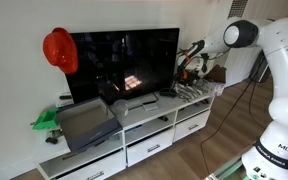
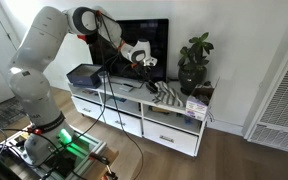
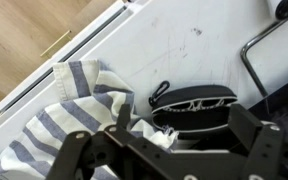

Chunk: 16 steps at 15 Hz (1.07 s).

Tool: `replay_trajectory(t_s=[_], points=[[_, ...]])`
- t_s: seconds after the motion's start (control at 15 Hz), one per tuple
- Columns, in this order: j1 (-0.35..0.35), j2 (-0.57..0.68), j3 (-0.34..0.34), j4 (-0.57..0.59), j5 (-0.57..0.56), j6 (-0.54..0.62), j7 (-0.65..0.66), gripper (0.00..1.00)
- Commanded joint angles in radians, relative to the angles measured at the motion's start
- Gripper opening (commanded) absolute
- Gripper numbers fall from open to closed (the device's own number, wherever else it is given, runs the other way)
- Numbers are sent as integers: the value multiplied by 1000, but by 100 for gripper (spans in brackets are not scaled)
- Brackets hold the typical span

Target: Move the towel to the right

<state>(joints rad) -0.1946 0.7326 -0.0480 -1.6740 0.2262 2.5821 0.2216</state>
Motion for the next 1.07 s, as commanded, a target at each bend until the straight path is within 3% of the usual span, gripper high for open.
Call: replay_trajectory(t_s=[0.0,0.47,0.6,0.67,1.0], points=[[30,-150,1,-188,-42,-42,-112,100],[126,-300,-29,-425,-234,105,-240,100],[123,-326,-20,-472,-282,152,-298,100],[115,-263,-11,-385,-236,110,-244,100],[117,-298,-11,-439,-262,133,-288,100]])
